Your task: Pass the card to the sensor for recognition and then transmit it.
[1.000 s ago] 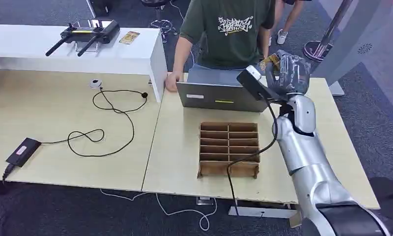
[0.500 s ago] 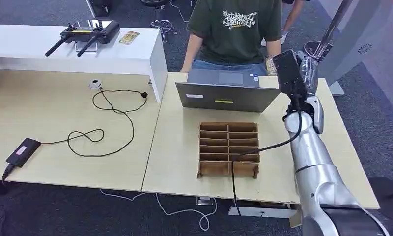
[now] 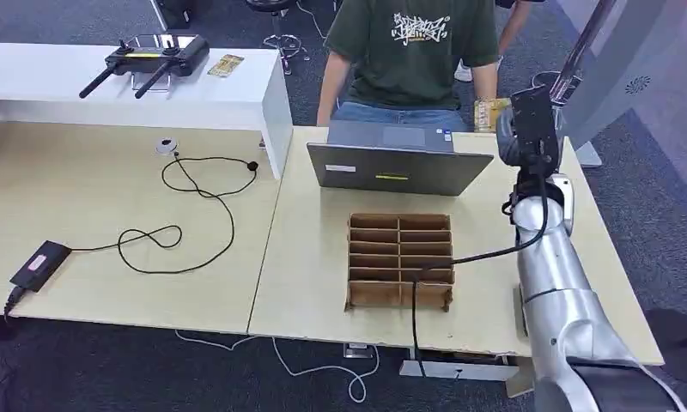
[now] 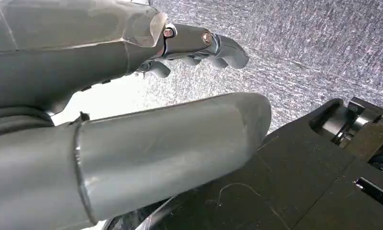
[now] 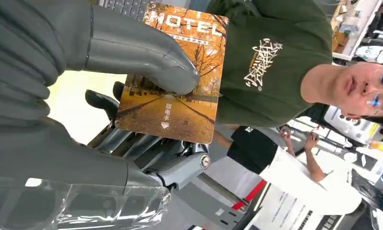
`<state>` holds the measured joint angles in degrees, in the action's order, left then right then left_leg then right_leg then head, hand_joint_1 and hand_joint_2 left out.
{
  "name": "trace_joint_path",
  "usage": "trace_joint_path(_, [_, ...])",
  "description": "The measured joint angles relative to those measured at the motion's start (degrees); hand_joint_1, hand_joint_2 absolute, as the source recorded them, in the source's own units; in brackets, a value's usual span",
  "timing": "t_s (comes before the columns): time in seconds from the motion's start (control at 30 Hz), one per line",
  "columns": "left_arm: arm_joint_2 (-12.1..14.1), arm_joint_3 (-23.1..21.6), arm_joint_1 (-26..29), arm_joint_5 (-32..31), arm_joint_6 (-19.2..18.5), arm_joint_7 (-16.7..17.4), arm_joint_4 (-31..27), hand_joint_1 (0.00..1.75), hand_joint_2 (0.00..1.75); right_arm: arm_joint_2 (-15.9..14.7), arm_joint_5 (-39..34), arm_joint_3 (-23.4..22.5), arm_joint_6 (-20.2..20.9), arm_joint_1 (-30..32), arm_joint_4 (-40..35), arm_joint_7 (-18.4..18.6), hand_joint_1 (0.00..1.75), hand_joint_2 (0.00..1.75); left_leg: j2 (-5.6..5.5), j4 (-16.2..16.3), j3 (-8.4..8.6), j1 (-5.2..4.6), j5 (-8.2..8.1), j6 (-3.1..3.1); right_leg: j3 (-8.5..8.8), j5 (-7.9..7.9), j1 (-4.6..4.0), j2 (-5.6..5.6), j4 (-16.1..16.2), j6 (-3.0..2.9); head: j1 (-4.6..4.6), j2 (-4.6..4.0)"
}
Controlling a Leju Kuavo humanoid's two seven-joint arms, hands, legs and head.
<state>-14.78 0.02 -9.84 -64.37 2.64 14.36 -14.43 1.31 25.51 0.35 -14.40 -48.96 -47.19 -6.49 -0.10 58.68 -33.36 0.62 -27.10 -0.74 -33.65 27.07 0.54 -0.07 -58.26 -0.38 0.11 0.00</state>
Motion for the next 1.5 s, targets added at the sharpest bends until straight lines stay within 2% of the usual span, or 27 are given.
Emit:
trace_joint_path(1.03, [0.3, 1.0, 0.0, 0.9, 0.3, 0.2, 0.0, 0.0, 0.0, -1.4, -3.3, 0.1, -1.4, 1.1, 0.5, -0.7, 1.75, 1.75, 0.0, 0.0, 0.0, 0.0, 0.0, 0.0, 0.0, 0.0, 0.0, 0.0, 0.0, 0.0, 0.0, 0.0])
trace_joint_path(1.5, [0.3, 1.1, 0.0, 0.2, 0.3, 0.2, 0.0, 0.0, 0.0, -3.3, -3.9, 0.0, -2.2, 3.8, -1.7, -0.3, 1.75, 1.75, 0.0, 0.0, 0.0, 0.0, 0.0, 0.0, 0.0, 0.0, 0.0, 0.0, 0.0, 0.0, 0.0, 0.0])
